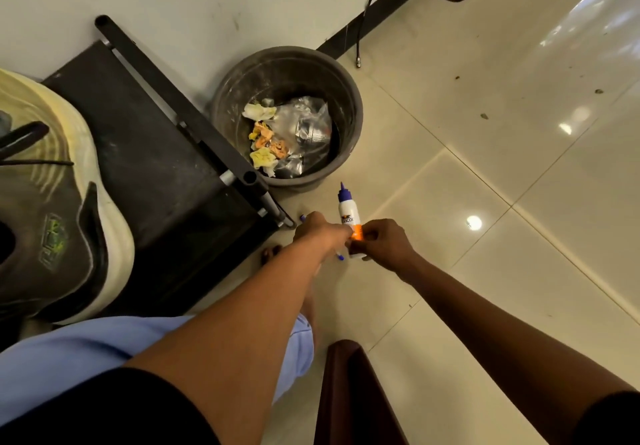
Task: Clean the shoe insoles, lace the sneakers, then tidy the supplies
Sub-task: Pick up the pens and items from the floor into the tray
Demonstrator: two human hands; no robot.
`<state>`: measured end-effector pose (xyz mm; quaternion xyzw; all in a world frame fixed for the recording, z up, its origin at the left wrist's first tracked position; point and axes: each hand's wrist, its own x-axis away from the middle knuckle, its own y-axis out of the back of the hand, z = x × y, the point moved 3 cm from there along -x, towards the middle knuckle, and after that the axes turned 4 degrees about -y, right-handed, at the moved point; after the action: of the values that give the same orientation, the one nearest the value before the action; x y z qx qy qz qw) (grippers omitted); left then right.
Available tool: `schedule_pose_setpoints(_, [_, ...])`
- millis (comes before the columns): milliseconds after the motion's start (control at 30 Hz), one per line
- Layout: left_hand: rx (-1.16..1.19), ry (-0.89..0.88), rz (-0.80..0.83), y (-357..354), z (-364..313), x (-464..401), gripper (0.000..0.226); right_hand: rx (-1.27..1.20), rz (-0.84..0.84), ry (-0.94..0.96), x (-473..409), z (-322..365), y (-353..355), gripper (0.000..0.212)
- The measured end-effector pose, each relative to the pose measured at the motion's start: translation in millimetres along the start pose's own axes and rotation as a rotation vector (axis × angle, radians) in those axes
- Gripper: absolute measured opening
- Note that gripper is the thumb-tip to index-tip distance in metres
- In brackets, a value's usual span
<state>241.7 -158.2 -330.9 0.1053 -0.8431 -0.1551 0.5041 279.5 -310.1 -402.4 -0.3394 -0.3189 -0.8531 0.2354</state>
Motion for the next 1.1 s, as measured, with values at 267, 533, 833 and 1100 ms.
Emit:
schedule_pose_setpoints(267, [-0.079,-0.024,-0.123,9,11,-6,0.048,-0.225,0.23,0.166,48,29,-24,0.025])
schedule_pose_setpoints(533, [-0.225,0.022,-0.224,16,19,-13,0.051,0.37,0.192,0.149,3,8,-29,0.037])
schedule_pose_setpoints(833, [-0.207,0.07,-0.16,14,34,-13,0.06,0.59,-0.068,0.09,-39,1,-70,0.026])
schedule_pose_setpoints(1100, [-0.253,0.059,-0.149,16,36,-11,0.062,0.635,-0.099,0.038,-41,1,-82,0.023])
